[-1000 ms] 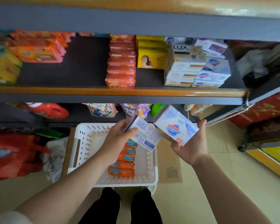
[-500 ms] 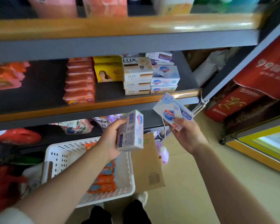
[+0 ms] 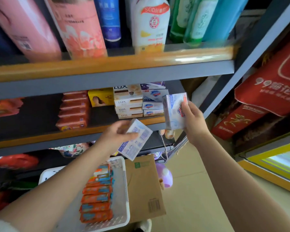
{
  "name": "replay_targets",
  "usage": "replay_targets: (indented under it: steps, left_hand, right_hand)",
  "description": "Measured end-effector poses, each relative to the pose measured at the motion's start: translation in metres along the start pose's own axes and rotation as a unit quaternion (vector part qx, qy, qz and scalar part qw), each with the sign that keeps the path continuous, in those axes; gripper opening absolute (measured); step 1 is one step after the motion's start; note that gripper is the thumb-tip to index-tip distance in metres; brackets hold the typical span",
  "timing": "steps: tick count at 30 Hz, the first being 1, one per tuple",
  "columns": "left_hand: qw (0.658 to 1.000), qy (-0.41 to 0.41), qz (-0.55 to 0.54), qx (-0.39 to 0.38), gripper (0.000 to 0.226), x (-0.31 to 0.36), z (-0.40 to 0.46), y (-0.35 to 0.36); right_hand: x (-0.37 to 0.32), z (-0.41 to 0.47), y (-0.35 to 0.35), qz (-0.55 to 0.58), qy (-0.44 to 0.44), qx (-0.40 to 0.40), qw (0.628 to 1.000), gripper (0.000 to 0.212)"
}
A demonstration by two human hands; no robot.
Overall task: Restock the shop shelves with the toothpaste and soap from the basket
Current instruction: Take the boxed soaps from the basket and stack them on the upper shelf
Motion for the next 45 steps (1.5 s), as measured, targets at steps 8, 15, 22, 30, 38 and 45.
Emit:
replay_targets:
  steps: [8, 15, 22, 30, 38, 45]
  left_hand:
    - [0.980, 0.115, 0.162, -0.011, 0.056, 0.028, 0.008, 0.002]
    - [0.987, 0.110, 0.114, -0.017, 0.050, 0.034, 0.018, 0.012]
    - [0.990, 0.101, 0.096, -0.007, 0.046, 0.029, 0.030, 0.018]
    - [0.982, 0.106, 0.156, 0.016, 0.051, 0.026, 0.035, 0.014]
    - [0.976, 0.091, 0.194, 0.037, 0.056, 0.010, 0.034, 0.001]
    - [0.942, 0.157, 0.298, 0.015, 0.047, 0.015, 0.018, 0.004]
  right_hand:
    - [-0.028, 0.069, 0.012, -0.099, -0.026, 0.015, 0.995, 0.006]
    - [-0.012, 0.094, 0.017, 0.002, 0.014, -0.019, 1.000, 0.013]
    - [-0.009, 0.098, 0.018, -0.002, -0.038, -0.004, 0.999, 0.025]
    - [0.019, 0.056, -0.006, -0.197, -0.174, 0.026, 0.965, 0.068]
    - [0.031, 0.081, 0.009, -0.225, -0.140, -0.060, 0.962, 0.067]
    - [0.010, 0.046, 0.006, -0.277, -0.209, 0.049, 0.936, 0.059]
Point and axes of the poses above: each hand's wrist, its own z-axis towards the middle knuckle, its own y-axis out of the palm, x = y × z, the point moved 9 cm from there along z, towards the middle knuckle, and after that the axes turned 14 degrees about z, right-handed, at the moved point
